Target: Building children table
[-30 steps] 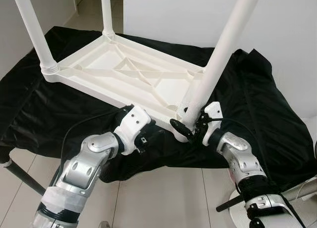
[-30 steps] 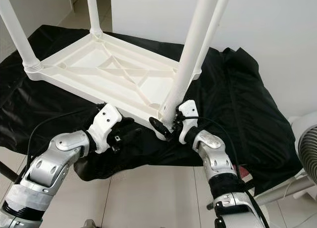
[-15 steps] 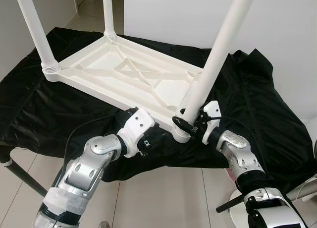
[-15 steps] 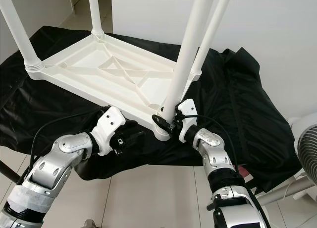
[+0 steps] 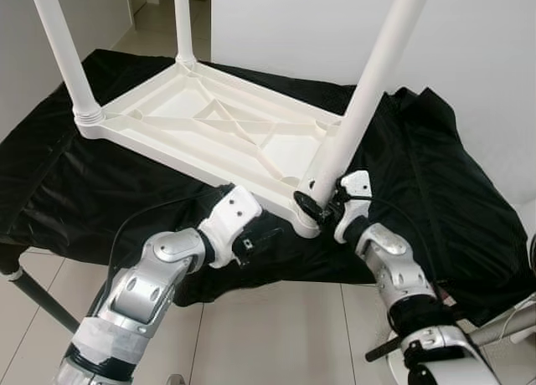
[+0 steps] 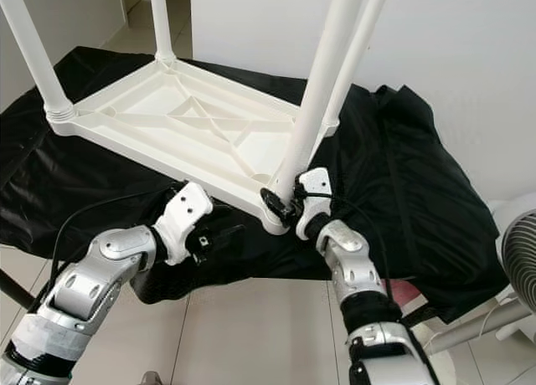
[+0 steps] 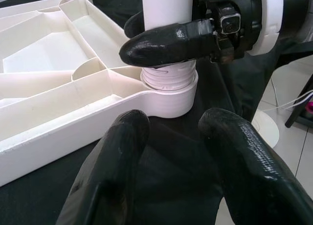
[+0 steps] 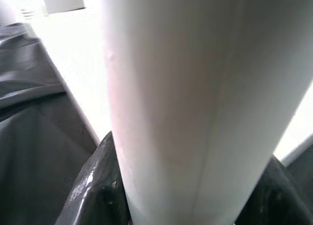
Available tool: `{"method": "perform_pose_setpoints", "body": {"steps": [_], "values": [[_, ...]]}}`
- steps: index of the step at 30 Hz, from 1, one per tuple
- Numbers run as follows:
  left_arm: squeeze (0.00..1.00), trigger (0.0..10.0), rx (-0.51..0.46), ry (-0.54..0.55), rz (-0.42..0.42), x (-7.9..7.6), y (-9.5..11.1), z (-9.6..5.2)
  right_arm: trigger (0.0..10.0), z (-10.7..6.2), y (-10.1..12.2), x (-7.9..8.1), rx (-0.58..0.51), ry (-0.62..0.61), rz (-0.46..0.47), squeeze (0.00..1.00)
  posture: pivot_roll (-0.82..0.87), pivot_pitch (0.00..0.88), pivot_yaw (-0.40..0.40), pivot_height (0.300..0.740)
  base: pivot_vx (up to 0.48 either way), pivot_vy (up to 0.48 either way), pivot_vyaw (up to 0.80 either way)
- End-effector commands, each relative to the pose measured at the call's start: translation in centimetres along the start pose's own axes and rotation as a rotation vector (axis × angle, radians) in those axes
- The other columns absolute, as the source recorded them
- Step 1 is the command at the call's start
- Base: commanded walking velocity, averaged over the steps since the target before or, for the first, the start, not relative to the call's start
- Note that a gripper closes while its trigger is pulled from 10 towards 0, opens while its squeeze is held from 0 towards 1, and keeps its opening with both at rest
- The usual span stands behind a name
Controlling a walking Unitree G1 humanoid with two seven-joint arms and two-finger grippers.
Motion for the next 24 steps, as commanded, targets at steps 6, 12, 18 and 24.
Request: {"method": "perform_pose_setpoints", "body": {"steps": [6,12,18,24], "values": [[0.0,10.0,0.007,-0.016,0.003,-0.5,-0.2,0.1,10.0,-1.2,-1.5,-0.2,0.049,-0.17,0.042,0.0,0.06,0.022,-0.118,0.74,0.0,0.0,0.0],[0.0,10.0,0.007,-0.022,-0.003,-0.8,-0.3,0.1,10.0,-2.1,-2.3,1.1,0.072,-0.342,0.071,0.0,0.06,0.017,-0.116,0.74,0.0,0.0,0.0],[0.0,10.0,0.008,-0.024,-0.004,-0.8,-0.3,0.0,10.0,-2.2,-2.0,3.1,0.068,-0.363,0.087,0.0,0.06,0.016,-0.111,0.74,0.0,0.0,0.0],[0.0,10.0,0.009,-0.03,-0.001,-0.8,-0.3,0.2,10.0,-2.5,-1.8,2.6,0.071,-0.384,0.066,0.0,0.06,0.014,-0.113,0.74,0.0,0.0,0.0]]}}
Point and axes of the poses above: a point about 5 cm out from each wrist's last joint towards the gripper, its own z axis pointing out of the wrist towards the gripper, its own y axis along the axis of the wrist's last joint, x = y × z, the point moved 6 cm from there along z, pointing out of the wrist towards the gripper, and after that the axes turned 4 degrees about -z, right-handed, at the moved point
